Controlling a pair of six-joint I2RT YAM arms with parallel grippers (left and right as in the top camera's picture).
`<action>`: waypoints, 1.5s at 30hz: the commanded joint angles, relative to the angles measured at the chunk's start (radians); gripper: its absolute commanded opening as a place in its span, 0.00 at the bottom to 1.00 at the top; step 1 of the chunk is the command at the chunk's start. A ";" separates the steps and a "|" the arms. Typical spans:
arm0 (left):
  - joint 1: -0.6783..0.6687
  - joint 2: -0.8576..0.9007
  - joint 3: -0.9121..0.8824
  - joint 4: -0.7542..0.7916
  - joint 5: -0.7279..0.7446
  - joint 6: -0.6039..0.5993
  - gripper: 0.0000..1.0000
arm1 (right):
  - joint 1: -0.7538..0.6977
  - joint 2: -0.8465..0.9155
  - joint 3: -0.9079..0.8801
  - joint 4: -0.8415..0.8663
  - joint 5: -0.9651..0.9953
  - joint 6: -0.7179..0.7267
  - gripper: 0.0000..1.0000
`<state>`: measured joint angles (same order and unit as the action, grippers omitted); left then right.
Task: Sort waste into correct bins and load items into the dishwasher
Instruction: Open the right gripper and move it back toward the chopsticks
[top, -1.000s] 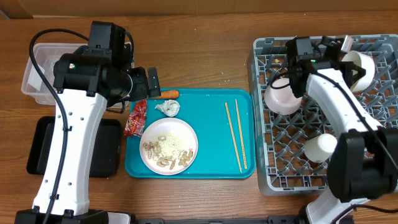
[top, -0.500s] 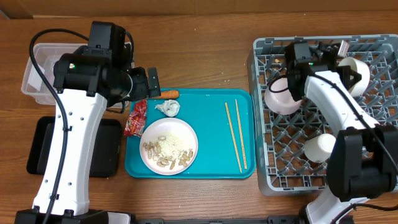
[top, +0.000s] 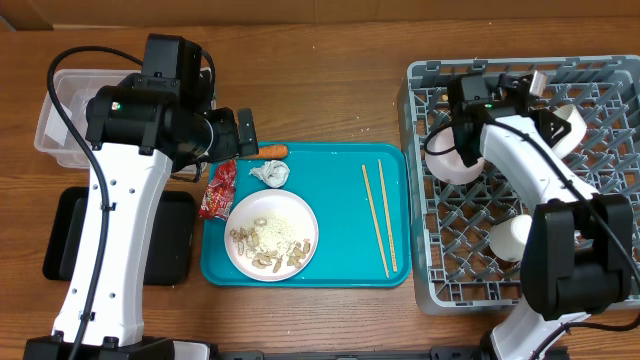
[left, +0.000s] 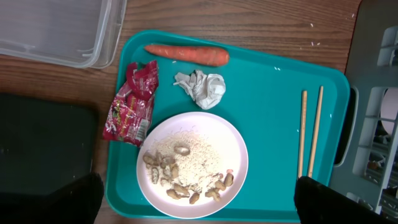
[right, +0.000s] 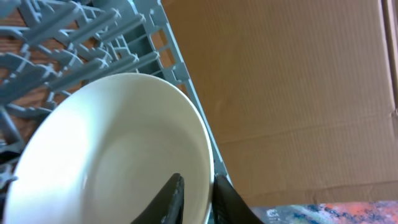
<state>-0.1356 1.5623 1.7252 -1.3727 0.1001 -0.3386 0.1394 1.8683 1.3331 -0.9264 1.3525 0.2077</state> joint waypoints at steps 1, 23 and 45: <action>0.004 -0.005 0.017 0.000 -0.003 -0.010 1.00 | 0.006 0.008 -0.006 0.003 -0.049 0.001 0.18; 0.004 -0.005 0.017 0.000 -0.003 -0.009 1.00 | 0.006 0.008 -0.005 0.292 -0.114 -0.320 0.22; 0.004 -0.005 0.017 0.000 -0.003 -0.010 1.00 | 0.438 -0.167 0.115 0.393 0.000 -0.436 0.80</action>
<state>-0.1356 1.5623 1.7252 -1.3727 0.1005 -0.3386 0.5217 1.8084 1.4197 -0.5377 1.3430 -0.2859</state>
